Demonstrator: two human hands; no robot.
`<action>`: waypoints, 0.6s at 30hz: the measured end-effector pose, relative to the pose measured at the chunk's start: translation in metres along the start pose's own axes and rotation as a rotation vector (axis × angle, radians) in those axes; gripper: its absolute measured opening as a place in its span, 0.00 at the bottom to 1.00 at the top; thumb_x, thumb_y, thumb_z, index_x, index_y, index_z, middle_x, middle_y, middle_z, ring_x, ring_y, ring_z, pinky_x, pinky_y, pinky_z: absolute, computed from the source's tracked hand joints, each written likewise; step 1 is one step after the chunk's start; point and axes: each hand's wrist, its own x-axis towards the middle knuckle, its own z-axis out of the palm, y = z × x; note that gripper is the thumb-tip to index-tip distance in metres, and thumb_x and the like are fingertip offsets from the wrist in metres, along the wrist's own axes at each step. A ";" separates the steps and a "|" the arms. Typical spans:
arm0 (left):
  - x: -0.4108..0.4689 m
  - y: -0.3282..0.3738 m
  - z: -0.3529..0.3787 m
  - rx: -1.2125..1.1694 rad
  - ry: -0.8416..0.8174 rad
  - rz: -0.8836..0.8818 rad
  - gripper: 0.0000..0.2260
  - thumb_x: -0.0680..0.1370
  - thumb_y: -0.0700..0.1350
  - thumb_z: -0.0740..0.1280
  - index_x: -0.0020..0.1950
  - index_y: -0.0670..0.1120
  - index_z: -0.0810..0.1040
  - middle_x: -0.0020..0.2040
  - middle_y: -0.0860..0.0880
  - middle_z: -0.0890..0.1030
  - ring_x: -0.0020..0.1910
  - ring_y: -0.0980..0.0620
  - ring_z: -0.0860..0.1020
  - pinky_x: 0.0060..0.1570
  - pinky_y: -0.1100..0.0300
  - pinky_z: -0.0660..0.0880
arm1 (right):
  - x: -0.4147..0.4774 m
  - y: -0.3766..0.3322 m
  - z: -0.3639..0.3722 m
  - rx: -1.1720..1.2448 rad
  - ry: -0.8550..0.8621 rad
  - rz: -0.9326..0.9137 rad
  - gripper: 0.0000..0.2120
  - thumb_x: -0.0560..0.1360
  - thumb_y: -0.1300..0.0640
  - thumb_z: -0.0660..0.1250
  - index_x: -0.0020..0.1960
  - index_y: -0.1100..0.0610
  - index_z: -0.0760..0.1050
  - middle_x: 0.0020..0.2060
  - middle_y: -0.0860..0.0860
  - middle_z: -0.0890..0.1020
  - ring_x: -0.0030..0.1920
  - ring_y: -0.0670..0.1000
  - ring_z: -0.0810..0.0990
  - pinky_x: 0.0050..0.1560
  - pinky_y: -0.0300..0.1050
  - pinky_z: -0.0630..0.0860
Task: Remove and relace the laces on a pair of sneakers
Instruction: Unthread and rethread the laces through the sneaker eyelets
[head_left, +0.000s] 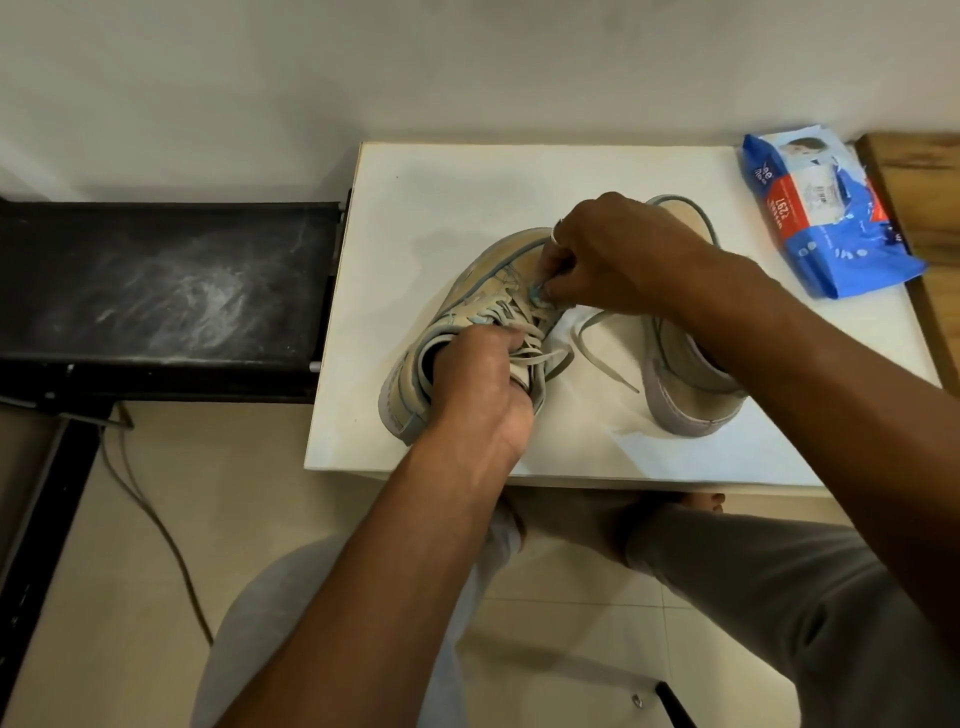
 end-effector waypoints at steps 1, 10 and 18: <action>0.000 0.000 0.000 -0.004 -0.003 -0.003 0.12 0.72 0.28 0.64 0.48 0.41 0.81 0.54 0.39 0.83 0.54 0.40 0.82 0.58 0.43 0.77 | 0.002 0.000 0.003 -0.034 0.068 0.017 0.05 0.71 0.52 0.70 0.46 0.49 0.84 0.40 0.49 0.83 0.39 0.54 0.80 0.38 0.46 0.75; -0.004 0.003 0.002 0.002 0.009 -0.045 0.11 0.74 0.29 0.63 0.50 0.41 0.80 0.51 0.41 0.83 0.46 0.44 0.81 0.45 0.52 0.79 | 0.002 -0.005 0.007 0.051 0.014 -0.009 0.05 0.70 0.55 0.69 0.43 0.52 0.83 0.37 0.51 0.83 0.38 0.55 0.80 0.41 0.54 0.81; -0.004 0.005 0.002 0.006 -0.005 -0.042 0.11 0.75 0.29 0.62 0.49 0.42 0.79 0.48 0.42 0.82 0.43 0.46 0.81 0.37 0.56 0.79 | 0.008 -0.002 0.021 -0.040 0.257 0.104 0.07 0.72 0.55 0.67 0.45 0.54 0.82 0.38 0.54 0.83 0.38 0.59 0.80 0.36 0.47 0.76</action>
